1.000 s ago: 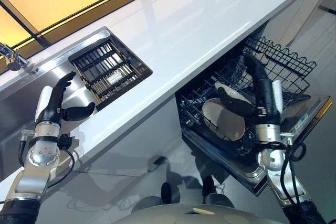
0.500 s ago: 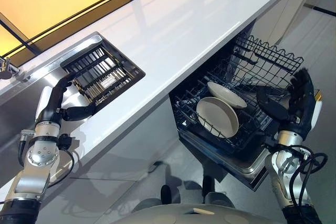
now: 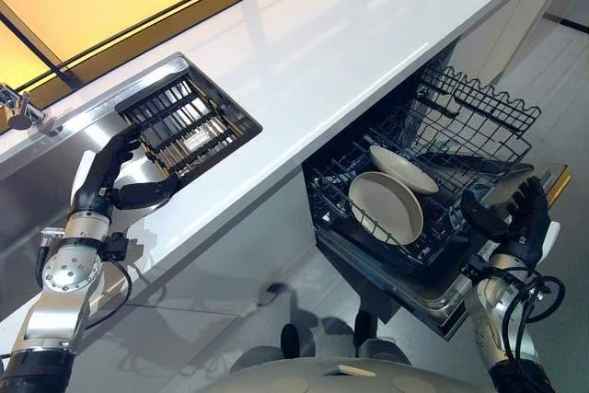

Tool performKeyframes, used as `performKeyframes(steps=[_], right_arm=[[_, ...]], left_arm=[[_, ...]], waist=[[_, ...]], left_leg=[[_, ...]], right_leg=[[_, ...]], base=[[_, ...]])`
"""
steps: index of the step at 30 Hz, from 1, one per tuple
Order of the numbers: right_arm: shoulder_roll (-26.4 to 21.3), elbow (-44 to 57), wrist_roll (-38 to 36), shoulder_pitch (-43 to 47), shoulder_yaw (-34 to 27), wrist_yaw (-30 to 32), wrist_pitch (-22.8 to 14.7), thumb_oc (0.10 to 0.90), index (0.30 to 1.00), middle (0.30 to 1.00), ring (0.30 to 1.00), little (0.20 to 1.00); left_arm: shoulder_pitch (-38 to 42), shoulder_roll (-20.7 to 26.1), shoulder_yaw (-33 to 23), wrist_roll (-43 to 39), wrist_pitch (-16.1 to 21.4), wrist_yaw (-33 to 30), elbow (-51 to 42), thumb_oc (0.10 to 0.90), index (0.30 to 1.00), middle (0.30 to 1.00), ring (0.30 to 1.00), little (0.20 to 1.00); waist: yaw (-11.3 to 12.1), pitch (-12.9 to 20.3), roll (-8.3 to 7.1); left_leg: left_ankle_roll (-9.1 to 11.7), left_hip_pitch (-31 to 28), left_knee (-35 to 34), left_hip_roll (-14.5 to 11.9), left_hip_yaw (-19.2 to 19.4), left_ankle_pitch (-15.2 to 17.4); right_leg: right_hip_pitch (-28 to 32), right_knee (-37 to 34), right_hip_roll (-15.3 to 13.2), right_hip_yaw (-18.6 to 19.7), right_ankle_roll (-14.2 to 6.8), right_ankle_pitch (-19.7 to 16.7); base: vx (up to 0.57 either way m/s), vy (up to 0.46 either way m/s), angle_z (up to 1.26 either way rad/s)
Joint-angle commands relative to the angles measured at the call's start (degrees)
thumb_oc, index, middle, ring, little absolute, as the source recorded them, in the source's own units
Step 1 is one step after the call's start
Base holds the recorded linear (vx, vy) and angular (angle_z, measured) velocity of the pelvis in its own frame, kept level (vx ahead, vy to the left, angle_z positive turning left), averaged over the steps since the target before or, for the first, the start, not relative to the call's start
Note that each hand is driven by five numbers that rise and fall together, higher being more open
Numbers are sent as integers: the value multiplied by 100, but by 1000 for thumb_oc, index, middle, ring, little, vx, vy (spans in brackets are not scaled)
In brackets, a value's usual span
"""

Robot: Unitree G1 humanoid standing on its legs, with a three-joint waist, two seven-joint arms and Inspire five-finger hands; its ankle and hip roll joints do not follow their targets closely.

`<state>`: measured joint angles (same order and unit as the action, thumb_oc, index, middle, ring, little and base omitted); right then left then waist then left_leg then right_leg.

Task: Pick up plates and place into dishwasher.

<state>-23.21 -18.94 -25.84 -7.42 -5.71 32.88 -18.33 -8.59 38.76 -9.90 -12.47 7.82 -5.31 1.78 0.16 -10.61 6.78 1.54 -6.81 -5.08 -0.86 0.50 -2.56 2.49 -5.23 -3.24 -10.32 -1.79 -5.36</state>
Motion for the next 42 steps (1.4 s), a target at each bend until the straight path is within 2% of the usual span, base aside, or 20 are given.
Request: performKeyframes(steps=[1, 7, 11, 16, 19, 23, 26, 28, 35, 39, 42], right_arm=[[-67, -62, -424, 615, -336, -232, -308, 800, 900, 900, 900, 900], [-77, -968, -1570, 833, -412, -681, 80, 800, 900, 900, 900, 900], [-198, -1637, -2106, 1076, -410, -989, 325, 800, 900, 900, 900, 900], [-342, -2338, -2628, 1339, -335, -2046, 1009, 800, 900, 900, 900, 900], [-436, -2687, -2819, 1488, -319, -2663, 1295, 800, 900, 900, 900, 900], [-500, -2831, -3031, 1673, -220, -3295, 1407, 800, 900, 900, 900, 900], [-486, -2620, -3051, 1793, -68, -3632, 1313, 800, 900, 900, 900, 900], [-426, -2248, -3110, 1874, 133, -3936, 1092, 800, 900, 900, 900, 900], [-253, -1199, -3033, 2307, 731, -4245, 554, 800, 900, 900, 900, 900], [-172, -941, -2767, 2765, 1080, -4267, 434, 800, 900, 900, 900, 900], [-133, -875, -2457, 3311, 1450, -4191, 501, 800, 900, 900, 900, 900]], left_arm=[[498, 396, -848, -405, 1128, -142, -197, 800, 900, 900, 900, 900], [614, 394, -777, -517, 1405, 22, -207, 800, 900, 900, 900, 900], [751, 483, -646, -602, 1363, 154, -188, 800, 900, 900, 900, 900], [760, 543, -620, -719, 1286, 284, -190, 800, 900, 900, 900, 900], [755, 512, -580, -710, 1243, 322, -198, 800, 900, 900, 900, 900], [717, 482, -525, -667, 1258, 262, -201, 800, 900, 900, 900, 900], [700, 457, -486, -648, 1264, 231, -213, 800, 900, 900, 900, 900], [682, 401, -455, -586, 1283, 203, -201, 800, 900, 900, 900, 900], [710, 241, -298, -552, 1340, 134, -100, 800, 900, 900, 900, 900], [786, 178, -177, -573, 1379, 177, -10, 800, 900, 900, 900, 900], [937, 148, 50, -502, 1349, 223, 26, 800, 900, 900, 900, 900]], waist=[[18, 189, -206], [111, 110, -169], [201, 64, -153], [340, 42, -175], [414, 54, -214], [500, 80, -263], [558, 82, -291], [607, 89, -322], [770, 111, -401], [850, 120, -429], [945, 140, -465]], left_leg=[[-236, 111, 273, 575, 191, 625], [-247, 91, 369, 557, 80, 671], [-270, 69, 491, 549, 9, 740], [-293, 46, 628, 580, -81, 827], [-291, 28, 680, 608, -125, 860], [-271, -9, 705, 638, -164, 877], [-265, -17, 711, 649, -198, 874], [-259, -1, 718, 654, -215, 869], [-233, 111, 792, 688, -262, 841], [-233, 173, 852, 708, -262, 833], [-231, 226, 937, 744, -268, 841]], right_leg=[[164, 860, 219, -218, -114, 1310], [80, 1344, 113, -341, -52, 1545], [46, 1655, 22, -426, -22, 1672], [105, 1760, -34, -508, 17, 1733], [208, 1628, -11, -536, 41, 1693], [378, 1317, 76, -561, 60, 1588], [465, 1115, 130, -564, 71, 1502], [515, 969, 160, -573, 70, 1436], [588, 664, 179, -595, 53, 1283], [597, 583, 168, -604, 66, 1226], [637, 497, 153, -615, 81, 1180]], base=[[31, -43, 11], [29, -33, 10], [33, -42, 17], [32, -42, 13], [34, -32, 10], [9, -4, 1], [10, -2, -2], [0, 0, 0], [0, 0, 0], [16, 40, -3], [25, 60, 1]])
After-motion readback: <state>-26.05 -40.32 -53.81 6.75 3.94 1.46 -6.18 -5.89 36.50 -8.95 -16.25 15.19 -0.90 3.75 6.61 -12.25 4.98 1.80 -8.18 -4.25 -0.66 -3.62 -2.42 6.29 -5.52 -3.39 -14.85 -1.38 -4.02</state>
